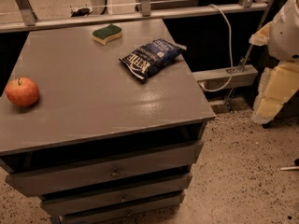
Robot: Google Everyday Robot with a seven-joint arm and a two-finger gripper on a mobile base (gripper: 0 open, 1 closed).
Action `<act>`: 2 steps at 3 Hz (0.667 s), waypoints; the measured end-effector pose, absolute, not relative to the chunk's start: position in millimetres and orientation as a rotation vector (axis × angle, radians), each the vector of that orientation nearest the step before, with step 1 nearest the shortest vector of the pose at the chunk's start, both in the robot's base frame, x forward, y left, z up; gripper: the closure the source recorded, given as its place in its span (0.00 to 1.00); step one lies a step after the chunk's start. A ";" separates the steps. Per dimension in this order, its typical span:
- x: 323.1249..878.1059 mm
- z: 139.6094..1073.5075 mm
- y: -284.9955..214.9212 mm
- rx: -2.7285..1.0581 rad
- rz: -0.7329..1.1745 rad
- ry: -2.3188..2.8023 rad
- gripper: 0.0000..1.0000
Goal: Pick blue chip bag
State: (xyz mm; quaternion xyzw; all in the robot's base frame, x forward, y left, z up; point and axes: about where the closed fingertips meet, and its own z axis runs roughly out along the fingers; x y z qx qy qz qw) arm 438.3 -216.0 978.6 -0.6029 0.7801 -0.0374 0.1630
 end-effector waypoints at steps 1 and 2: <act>438.4 978.7 -216.0 -1.720 -0.107 2.225 0.00; 467.8 971.0 -208.4 -1.682 -0.106 2.179 0.00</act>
Offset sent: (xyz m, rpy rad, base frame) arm 0.0920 0.0217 -0.0274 0.1122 -0.1325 0.0013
